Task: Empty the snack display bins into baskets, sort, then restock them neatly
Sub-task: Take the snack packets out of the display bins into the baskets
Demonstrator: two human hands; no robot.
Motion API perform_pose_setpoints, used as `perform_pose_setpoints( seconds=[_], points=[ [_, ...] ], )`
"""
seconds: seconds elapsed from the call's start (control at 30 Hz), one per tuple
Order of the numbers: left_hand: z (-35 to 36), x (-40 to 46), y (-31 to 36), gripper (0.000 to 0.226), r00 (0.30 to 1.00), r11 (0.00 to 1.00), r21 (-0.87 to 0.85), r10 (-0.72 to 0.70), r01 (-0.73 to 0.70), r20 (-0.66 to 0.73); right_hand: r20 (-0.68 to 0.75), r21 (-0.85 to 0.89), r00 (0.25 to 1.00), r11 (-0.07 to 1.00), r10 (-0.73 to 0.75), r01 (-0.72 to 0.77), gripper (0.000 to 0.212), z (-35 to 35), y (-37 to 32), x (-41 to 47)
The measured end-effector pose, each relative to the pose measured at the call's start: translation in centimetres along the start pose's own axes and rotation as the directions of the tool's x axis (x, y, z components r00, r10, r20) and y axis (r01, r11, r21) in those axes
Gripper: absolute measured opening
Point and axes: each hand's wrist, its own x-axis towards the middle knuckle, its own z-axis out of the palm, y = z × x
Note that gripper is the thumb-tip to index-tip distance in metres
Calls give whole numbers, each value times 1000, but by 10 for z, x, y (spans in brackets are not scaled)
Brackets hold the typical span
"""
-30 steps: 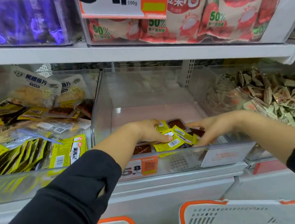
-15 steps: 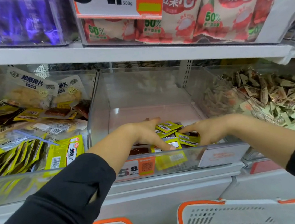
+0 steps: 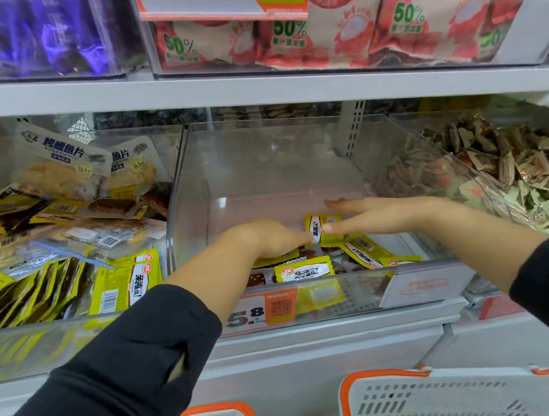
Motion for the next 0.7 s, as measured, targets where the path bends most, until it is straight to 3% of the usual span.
perform_pose_setpoints(
  seconds=[0.1, 0.23, 0.4, 0.5, 0.6, 0.7],
  points=[
    [-3, -6, 1, 89, 958, 999, 8, 32, -36, 285, -27, -75, 999, 996, -41, 39, 65, 12, -1, 22],
    [-2, -6, -6, 104, 978, 985, 160, 30, -64, 205, -10, -69, 1000, 998, -8, 7, 54, 14, 4, 25],
    [-2, -7, -2, 61, 971, 983, 130, 102, -133, 217, -35, 134, 999, 991, 26, -21, 36, 4, 18, 4],
    [0, -6, -4, 63, 962, 990, 60, 107, -126, 249, 40, 355, 998, 935, -46, 29, 10, -9, 17, -14],
    [0, -9, -3, 67, 956, 992, 35, 103, -117, 273, 214, 241, 974, 970, -72, 18, 35, -17, 16, -25],
    [-1, -9, 0, 71, 954, 993, 14, 112, -121, 279, 358, 152, 934, 987, -1, -57, 64, -15, 16, -29]
  ],
)
